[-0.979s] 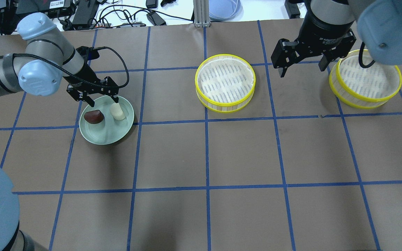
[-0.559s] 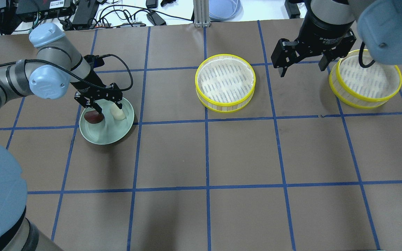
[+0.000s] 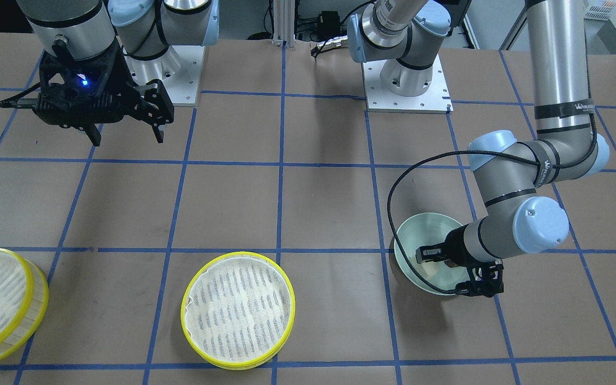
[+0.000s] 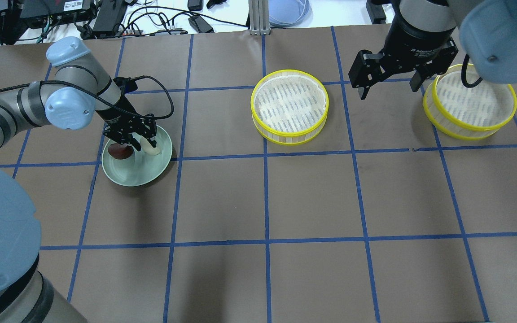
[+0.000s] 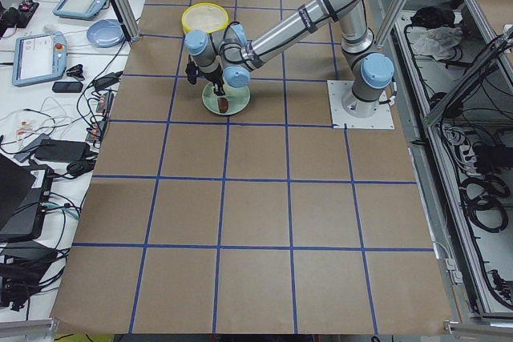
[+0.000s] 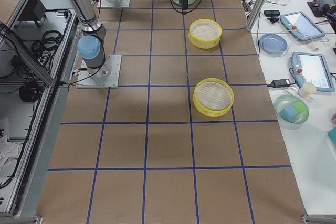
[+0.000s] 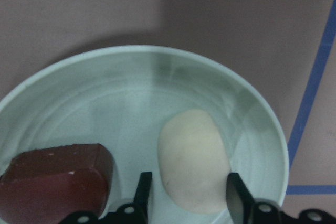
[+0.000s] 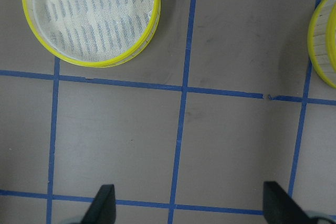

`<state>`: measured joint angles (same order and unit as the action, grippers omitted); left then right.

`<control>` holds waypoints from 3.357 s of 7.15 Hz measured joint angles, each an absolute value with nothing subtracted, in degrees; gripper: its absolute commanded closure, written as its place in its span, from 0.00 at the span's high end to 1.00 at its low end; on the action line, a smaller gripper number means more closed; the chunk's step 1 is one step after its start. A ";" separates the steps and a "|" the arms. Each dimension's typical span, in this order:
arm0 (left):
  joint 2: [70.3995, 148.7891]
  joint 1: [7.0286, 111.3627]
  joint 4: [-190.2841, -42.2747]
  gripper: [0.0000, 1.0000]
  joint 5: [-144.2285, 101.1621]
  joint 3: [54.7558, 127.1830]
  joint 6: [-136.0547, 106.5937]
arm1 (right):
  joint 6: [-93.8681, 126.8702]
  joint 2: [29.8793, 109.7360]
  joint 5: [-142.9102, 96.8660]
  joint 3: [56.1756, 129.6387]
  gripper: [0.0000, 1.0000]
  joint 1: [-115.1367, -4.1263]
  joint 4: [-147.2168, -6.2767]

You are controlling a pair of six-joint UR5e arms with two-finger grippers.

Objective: Stack buns with steamer

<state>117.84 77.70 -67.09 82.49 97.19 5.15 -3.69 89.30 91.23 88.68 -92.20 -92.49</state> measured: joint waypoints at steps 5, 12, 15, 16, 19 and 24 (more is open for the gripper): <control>114.04 78.89 -63.88 0.00 78.07 94.55 -7.94 | -6.86 87.61 90.08 87.01 1.00 -86.28 -94.39; 117.01 98.02 -43.58 0.00 66.65 90.48 -22.21 | -39.84 67.86 85.20 80.83 1.00 -59.37 -112.46; 120.93 101.47 -39.40 0.00 66.52 90.65 -26.85 | -41.94 58.22 84.85 79.30 1.00 -54.59 -120.65; 121.95 101.68 -39.26 0.00 66.61 90.67 -26.84 | -41.99 55.98 84.57 78.44 0.94 -54.29 -121.58; 124.12 101.75 -39.16 0.83 66.83 90.62 -27.61 | -42.15 51.61 82.72 77.06 0.72 -54.02 -124.27; 123.79 101.69 -39.09 1.00 66.17 89.81 -36.15 | -42.70 49.31 83.72 76.87 0.11 -53.55 -124.29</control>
<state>123.79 101.69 -39.09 66.17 89.81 -36.15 -42.70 49.31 83.72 76.87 -53.55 -124.29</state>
